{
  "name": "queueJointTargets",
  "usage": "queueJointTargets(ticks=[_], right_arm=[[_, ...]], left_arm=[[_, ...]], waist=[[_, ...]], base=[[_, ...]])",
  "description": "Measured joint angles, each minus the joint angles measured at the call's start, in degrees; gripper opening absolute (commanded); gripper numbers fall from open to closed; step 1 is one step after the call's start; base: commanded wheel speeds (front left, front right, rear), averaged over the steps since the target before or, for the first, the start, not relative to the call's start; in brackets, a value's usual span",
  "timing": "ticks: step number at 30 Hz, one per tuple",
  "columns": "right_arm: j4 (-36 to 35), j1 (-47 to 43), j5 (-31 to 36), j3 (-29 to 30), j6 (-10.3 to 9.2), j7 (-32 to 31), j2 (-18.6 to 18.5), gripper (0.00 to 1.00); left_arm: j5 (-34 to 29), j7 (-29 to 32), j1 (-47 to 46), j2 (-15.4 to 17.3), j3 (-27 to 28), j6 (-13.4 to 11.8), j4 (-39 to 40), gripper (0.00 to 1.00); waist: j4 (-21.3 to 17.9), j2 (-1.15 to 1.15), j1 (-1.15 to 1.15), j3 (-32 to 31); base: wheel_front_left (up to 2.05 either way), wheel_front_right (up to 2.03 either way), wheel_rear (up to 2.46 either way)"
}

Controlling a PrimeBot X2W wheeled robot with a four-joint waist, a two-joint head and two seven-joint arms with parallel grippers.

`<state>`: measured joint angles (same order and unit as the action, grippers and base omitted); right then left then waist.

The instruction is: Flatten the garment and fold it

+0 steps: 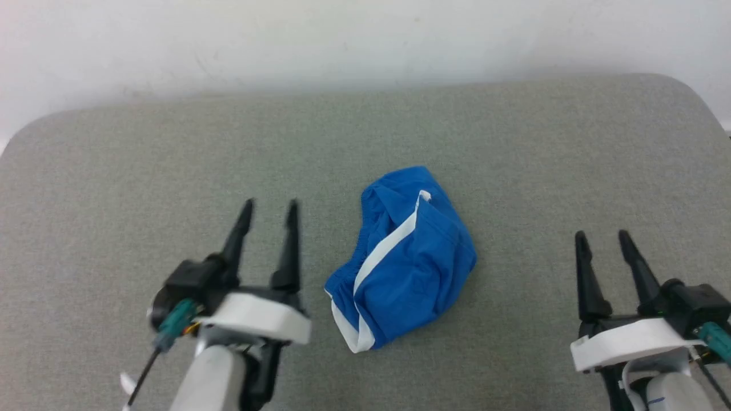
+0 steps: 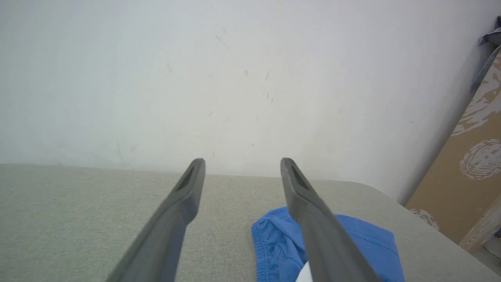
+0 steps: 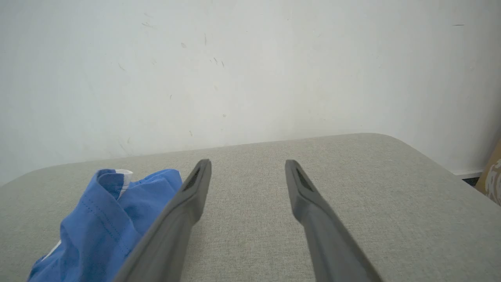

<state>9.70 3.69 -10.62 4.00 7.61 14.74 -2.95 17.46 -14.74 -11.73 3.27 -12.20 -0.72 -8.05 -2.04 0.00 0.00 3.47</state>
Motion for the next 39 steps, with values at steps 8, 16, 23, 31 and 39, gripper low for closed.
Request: queueJointTargets(ticks=[8, 16, 23, 31, 39], right_arm=[[2.65, 0.47, 1.47, -3.33, -0.01, -1.2, 0.0, 1.0], [5.36, 11.02, -2.21, -12.78, -0.01, -14.03, 0.0, 1.0], [10.13, 19.08, -5.04, -20.36, 0.0, -32.28, -2.18, 1.0], [14.6, 21.03, -8.81, -22.82, -0.01, -42.46, -4.85, 0.0], [10.88, 21.37, -8.9, -19.34, 0.0, -35.74, -7.01, 0.0]], left_arm=[[-2.01, 0.0, 6.03, 0.18, 7.24, 0.24, 0.23, 1.0], [-2.46, 0.01, 7.31, -0.09, 8.59, 1.26, 0.24, 1.0], [-1.76, 0.0, 7.9, -0.24, 8.24, 1.24, 0.32, 1.0], [-0.31, 0.01, 7.94, -0.27, 7.25, 0.66, 0.54, 1.0], [-0.29, 0.01, 8.1, -0.27, 7.23, 0.15, 0.97, 1.0]], waist=[[1.65, 0.0, 0.0, -1.19], [4.21, 0.0, 0.0, -1.33], [6.31, 0.0, 0.0, -1.16], [8.01, 0.0, 0.0, -1.06], [6.89, 0.0, 0.0, -0.55]], base=[[0.0, 0.0, 0.0], [0.0, 0.0, 0.0], [0.0, 0.0, 0.0], [0.0, 0.0, 0.0], [0.0, 0.0, 0.0]])
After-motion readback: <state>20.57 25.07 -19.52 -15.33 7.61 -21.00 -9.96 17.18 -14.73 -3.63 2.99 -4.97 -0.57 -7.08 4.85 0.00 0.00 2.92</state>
